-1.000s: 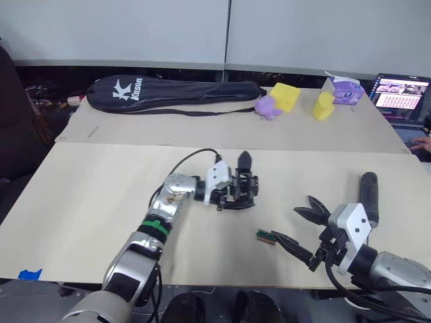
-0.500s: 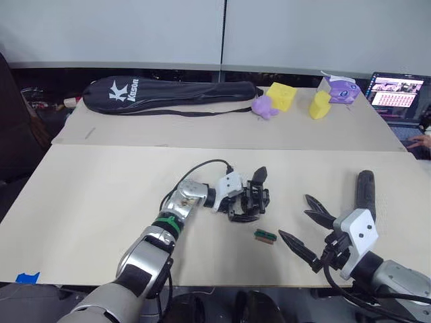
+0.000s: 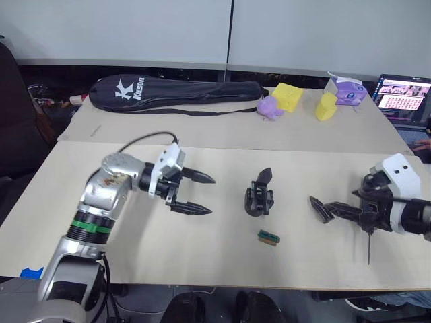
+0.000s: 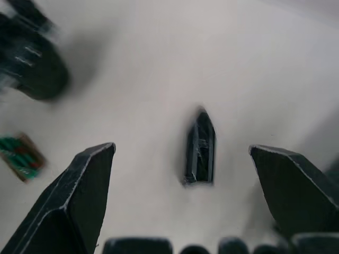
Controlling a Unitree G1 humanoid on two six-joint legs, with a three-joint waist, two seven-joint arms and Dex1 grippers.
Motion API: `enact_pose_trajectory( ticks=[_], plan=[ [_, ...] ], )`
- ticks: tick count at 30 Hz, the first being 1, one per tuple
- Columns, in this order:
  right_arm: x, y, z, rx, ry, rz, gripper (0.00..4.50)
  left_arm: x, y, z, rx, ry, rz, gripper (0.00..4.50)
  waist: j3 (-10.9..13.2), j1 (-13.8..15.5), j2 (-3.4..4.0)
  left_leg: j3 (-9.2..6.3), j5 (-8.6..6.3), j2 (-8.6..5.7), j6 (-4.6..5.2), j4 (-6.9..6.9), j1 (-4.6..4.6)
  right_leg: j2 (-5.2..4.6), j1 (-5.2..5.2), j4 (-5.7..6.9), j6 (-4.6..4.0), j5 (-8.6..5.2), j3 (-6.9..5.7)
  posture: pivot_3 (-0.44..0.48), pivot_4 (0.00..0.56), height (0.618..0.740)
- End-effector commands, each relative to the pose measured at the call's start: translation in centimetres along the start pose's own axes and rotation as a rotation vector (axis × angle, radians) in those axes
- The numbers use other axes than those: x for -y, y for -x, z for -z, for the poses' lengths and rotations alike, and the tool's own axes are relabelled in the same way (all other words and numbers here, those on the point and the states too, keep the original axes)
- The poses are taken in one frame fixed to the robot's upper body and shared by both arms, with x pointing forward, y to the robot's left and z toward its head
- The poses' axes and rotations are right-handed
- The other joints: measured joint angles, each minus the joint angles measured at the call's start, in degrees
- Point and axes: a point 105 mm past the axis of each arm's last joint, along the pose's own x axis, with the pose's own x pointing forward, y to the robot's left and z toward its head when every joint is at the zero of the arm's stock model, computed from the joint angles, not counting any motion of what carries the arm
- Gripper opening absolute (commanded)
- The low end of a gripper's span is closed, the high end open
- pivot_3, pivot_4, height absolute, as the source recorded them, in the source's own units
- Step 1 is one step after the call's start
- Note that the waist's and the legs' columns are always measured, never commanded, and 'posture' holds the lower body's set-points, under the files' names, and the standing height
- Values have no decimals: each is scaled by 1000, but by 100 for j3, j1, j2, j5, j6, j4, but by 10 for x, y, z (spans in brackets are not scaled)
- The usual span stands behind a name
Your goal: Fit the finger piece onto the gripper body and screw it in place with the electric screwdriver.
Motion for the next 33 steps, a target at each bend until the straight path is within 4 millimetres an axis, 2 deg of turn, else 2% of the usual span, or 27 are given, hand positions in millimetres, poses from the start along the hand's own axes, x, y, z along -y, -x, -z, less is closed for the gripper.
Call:
enact_pose_trajectory(
  ticks=[1, 7, 14, 19, 23, 26, 29, 30, 33],
  plan=[
    [13, -8, 17, -198, -136, -3, 4500, 21, -4, -36, 52, -57, 123, 4481, 1, -32, 7, 0, 1, -4, 1, -2, -5, 1, 0, -1, 2, 0, -1, 0, 150, 740],
    [31, -30, 16, -325, -178, 13, 4500, 39, -3, -54, 56, -123, 204, 4481, 6, -91, 23, 6, 6, -5, -6, 4, 5, 28, 2, 15, 13, -7, 9, 0, 150, 740],
    [31, -57, -3, -321, -120, -54, 4500, 37, -4, -55, 55, -147, 173, 4481, 7, -120, 26, 6, 8, -8, -9, 0, 1, 42, -2, 17, 21, -13, 14, 0, 150, 740],
    [32, -73, -2, -344, -53, -87, 4500, 35, -5, -58, 65, -155, 145, 4481, 8, -100, 28, 3, 8, -11, -10, 3, 0, 39, 1, 17, 23, -13, 7, 0, 150, 740],
    [30, -80, 7, -384, -5, -121, 3349, 34, -6, -59, 66, -160, 131, 4500, 9, -99, 29, 2, 8, -14, -10, 2, 0, 36, 2, 16, 25, -14, 3, 0, 150, 740],
    [35, -83, 18, -420, 91, -105, 2267, 28, -6, -57, 58, -147, 104, 4500, 9, -109, 29, 1, 9, -12, -11, 3, 4, 36, 6, 17, 25, -14, 0, 0, 150, 740],
    [35, -79, 14, -400, 126, -121, 1242, 23, -6, -55, 57, -127, 86, 4500, 9, -112, 29, 1, 10, -13, -13, 3, 11, 36, 10, 21, 25, -15, 1, 0, 150, 740],
    [34, -76, 9, -383, 148, -129, 1115, 21, -5, -55, 59, -118, 76, 4500, 9, -109, 29, 1, 10, -12, -14, 3, 11, 36, 10, 22, 25, -15, 1, 0, 150, 740],
    [29, -60, -15, -262, 287, -152, 1120, 4, -4, -55, 100, -67, -7, 4500, 14, -79, 39, -1, 10, -13, -15, 1, 9, 32, 7, 23, 26, -16, 1, 0, 150, 740]
  ],
)
